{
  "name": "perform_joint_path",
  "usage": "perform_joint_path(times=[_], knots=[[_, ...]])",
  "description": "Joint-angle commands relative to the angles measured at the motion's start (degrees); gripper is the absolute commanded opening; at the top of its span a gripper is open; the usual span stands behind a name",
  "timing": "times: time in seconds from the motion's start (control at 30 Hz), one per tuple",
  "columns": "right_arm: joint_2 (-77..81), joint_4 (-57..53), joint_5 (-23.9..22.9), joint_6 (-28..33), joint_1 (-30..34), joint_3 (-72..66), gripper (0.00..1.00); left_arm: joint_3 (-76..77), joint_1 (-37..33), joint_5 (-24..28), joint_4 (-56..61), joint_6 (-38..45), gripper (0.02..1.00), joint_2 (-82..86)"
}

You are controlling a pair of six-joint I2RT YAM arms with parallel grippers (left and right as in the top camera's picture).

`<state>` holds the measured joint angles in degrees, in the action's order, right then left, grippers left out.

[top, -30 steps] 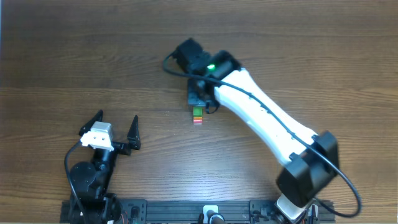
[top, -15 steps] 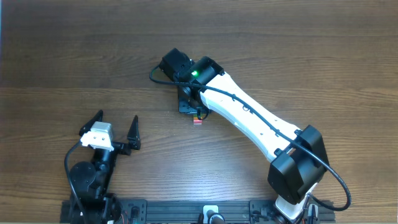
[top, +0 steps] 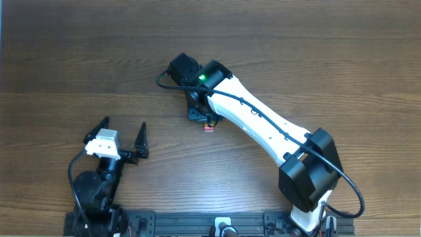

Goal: Stack Cubes

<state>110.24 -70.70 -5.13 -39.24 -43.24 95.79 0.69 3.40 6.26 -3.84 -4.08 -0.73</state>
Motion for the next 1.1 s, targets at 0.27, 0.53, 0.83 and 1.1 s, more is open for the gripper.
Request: perform_joint_path(times=[0.27,0.53,0.83,1.1], knots=[[0.5,0.0,0.4,-1.0,-0.7,1.3,0.012,-0.3,-0.3,0.7,0.0,0.7,1.000,0.3],[1.5,0.0,0.4,-1.0,-0.9,1.3,0.012,-0.3,-0.3,0.7,0.0,0.7,1.000,0.3],[2.2,0.0,0.8,-1.0,-0.9,1.3,0.012,-0.3,-0.3,0.7,0.0,0.7,1.000,0.3],[2.2,0.0,0.8,-1.0,-0.9,1.3,0.185,-0.3,-0.3,0.7,0.0,0.7,1.000,0.3]])
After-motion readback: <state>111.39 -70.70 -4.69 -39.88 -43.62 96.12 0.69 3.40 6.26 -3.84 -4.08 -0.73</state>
